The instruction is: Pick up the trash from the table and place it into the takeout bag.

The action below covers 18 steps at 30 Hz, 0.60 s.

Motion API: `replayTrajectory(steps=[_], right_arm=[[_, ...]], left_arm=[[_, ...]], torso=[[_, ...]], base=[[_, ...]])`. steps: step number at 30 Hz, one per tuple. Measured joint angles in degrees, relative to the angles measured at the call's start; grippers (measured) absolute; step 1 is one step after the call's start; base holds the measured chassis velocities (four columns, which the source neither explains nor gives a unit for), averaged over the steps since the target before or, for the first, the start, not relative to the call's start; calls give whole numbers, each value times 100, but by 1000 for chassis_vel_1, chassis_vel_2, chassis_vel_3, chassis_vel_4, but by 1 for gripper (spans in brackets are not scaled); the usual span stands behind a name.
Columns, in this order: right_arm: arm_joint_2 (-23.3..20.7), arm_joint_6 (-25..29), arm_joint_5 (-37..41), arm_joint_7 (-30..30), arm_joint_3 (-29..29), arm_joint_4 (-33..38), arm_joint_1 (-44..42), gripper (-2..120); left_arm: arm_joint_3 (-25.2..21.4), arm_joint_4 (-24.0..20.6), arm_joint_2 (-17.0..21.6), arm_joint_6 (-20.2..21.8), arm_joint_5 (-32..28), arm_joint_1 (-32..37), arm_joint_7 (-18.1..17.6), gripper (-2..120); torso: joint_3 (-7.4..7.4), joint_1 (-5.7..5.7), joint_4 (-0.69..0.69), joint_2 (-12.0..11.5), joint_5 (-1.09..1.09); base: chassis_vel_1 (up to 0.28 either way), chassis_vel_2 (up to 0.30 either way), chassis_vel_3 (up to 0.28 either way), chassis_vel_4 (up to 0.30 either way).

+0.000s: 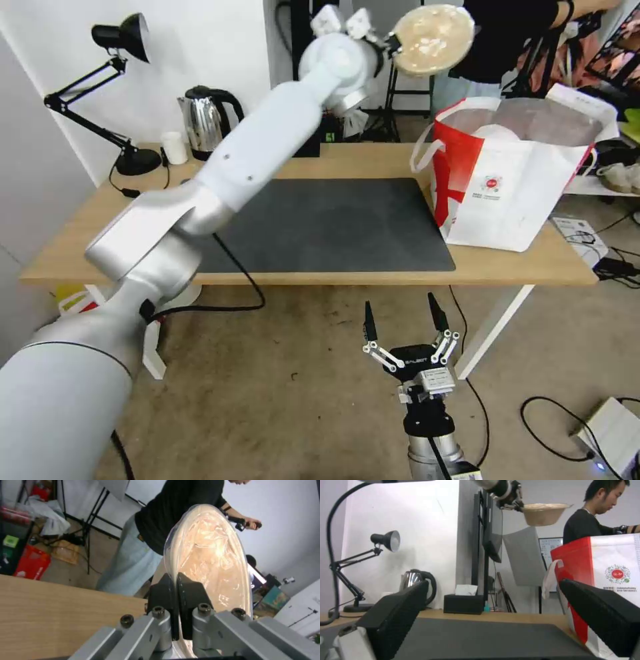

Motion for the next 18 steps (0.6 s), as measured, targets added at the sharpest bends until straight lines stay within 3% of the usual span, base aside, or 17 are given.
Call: replayTrajectory(steps=[6, 17, 18], right_arm=[[0, 0, 1, 0, 0, 0, 0, 100], [0, 0, 0, 0, 0, 0, 0, 100], [0, 0, 0, 0, 0, 0, 0, 100]], left_arm=[[307, 437, -150, -86, 26, -150, 321, 0], [639, 513, -136, -233, -88, -127, 1001, 0], [714, 543, -131, -262, -115, -110, 1187, 0]], torso=[[0, 0, 1, 0, 0], [0, 0, 1, 0, 0], [0, 0, 1, 0, 0]], base=[[0, 0, 0, 0], [0, 0, 0, 0], [0, 0, 0, 0]])
